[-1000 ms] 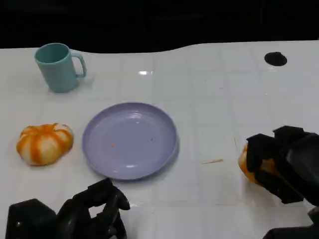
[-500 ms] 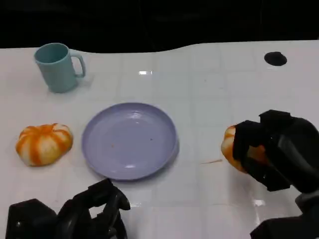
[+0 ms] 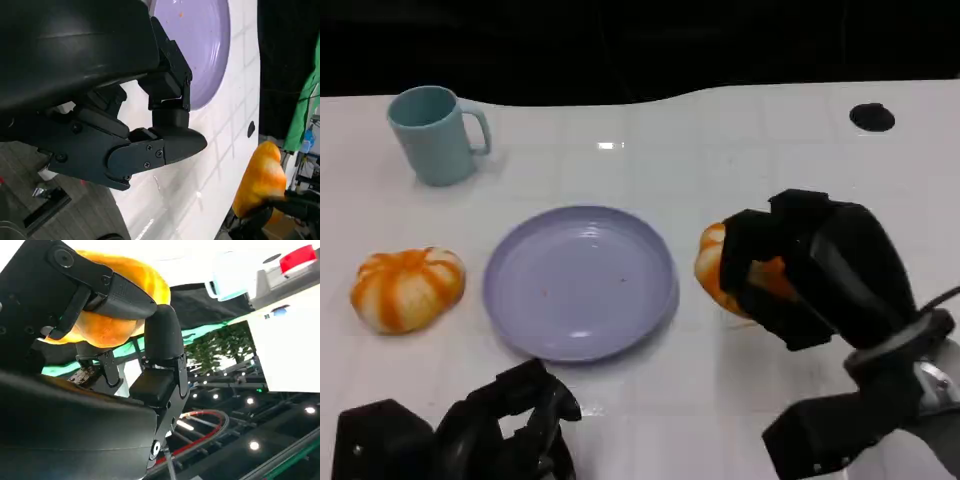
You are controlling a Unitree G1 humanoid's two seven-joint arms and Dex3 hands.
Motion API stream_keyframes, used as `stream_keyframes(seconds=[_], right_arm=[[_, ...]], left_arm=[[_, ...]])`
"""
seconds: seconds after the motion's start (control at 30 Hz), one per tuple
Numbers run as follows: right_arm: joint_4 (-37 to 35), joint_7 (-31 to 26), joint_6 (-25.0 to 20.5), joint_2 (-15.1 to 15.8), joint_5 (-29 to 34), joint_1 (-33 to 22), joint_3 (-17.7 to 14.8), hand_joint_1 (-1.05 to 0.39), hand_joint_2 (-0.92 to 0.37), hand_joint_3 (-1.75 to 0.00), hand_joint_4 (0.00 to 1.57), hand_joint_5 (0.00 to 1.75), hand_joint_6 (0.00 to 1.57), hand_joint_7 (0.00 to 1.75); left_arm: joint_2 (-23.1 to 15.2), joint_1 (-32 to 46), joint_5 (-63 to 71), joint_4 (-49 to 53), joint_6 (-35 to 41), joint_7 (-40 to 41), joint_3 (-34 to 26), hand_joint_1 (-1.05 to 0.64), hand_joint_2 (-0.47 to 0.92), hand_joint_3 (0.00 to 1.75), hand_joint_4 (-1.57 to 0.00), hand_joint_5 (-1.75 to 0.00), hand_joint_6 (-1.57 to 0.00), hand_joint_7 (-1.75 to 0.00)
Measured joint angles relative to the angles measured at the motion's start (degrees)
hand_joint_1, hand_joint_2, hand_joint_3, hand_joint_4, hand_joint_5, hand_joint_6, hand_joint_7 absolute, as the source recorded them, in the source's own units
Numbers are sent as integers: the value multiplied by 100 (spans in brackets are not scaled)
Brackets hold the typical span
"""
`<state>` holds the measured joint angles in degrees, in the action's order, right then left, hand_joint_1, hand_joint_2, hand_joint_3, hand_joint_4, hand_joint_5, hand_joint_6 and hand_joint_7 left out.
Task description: Grasp the bread from the table and place it into the plate.
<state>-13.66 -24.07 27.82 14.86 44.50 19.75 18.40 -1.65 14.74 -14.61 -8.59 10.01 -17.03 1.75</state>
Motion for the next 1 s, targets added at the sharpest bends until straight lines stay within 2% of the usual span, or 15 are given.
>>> stream_keyframes(seconds=[0.17, 0.3, 0.4, 0.57, 0.63, 0.8, 0.87, 0.9, 0.97, 1.0], right_arm=[[-590, -21, 133, -215, -6, 437, 161, -10, -20, -146, 103, 175, 86, 159], [-1335, -245, 318, -450, 11, 837, 309, -10, -23, -140, 103, 175, 85, 160], [-1848, -435, 397, -641, 38, 1114, 454, -9, -24, -136, 101, 175, 76, 173], [-2506, -516, 488, -878, 44, 1511, 659, -9, -26, -136, 100, 175, 80, 162], [-2754, -547, 512, -969, 43, 1638, 710, -11, -27, -136, 99, 175, 75, 172], [-3340, -698, 502, -1269, 39, 1881, 860, -14, -32, -133, 98, 175, 74, 174], [-3560, -728, 498, -1397, 25, 2006, 892, -14, -33, -132, 98, 175, 74, 173], [-3650, -741, 494, -1448, 22, 2069, 910, -15, -34, -132, 98, 175, 80, 159], [-3840, -806, 493, -1554, 19, 2186, 953, -16, -34, -133, 98, 175, 84, 149], [-3954, -828, 485, -1615, 19, 2251, 976, -16, -33, -132, 98, 175, 89, 138]], left_arm=[[-8, 7, -1, 2, -6, 0, -3, -66, 91, 62, -83, -175, -68, -153], [-15, 6, -1, 4, -17, -2, 2, -65, 90, 62, -84, -175, -68, -154], [-16, 0, -26, 9, -17, -5, -2, -65, 91, 64, -84, -175, -68, -154], [-24, 3, -22, 8, -18, -4, 0, -65, 90, 65, -84, -175, -68, -154], [-25, 6, -21, 8, -17, -4, 0, -65, 89, 65, -84, -175, -68, -154], [-26, 7, -22, 9, -17, -4, 0, -65, 88, 66, -85, -175, -68, -153], [-25, 7, -23, 8, -17, -4, 1, -65, 88, 66, -84, -175, -68, -153], [-25, 7, -23, 8, -17, -4, 1, -65, 88, 67, -84, -175, -68, -153], [-26, 7, -24, 8, -17, -4, 1, -65, 88, 67, -84, -175, -68, -153], [-26, 7, -24, 8, -17, -4, 1, -65, 88, 67, -84, -175, -68, -153]])
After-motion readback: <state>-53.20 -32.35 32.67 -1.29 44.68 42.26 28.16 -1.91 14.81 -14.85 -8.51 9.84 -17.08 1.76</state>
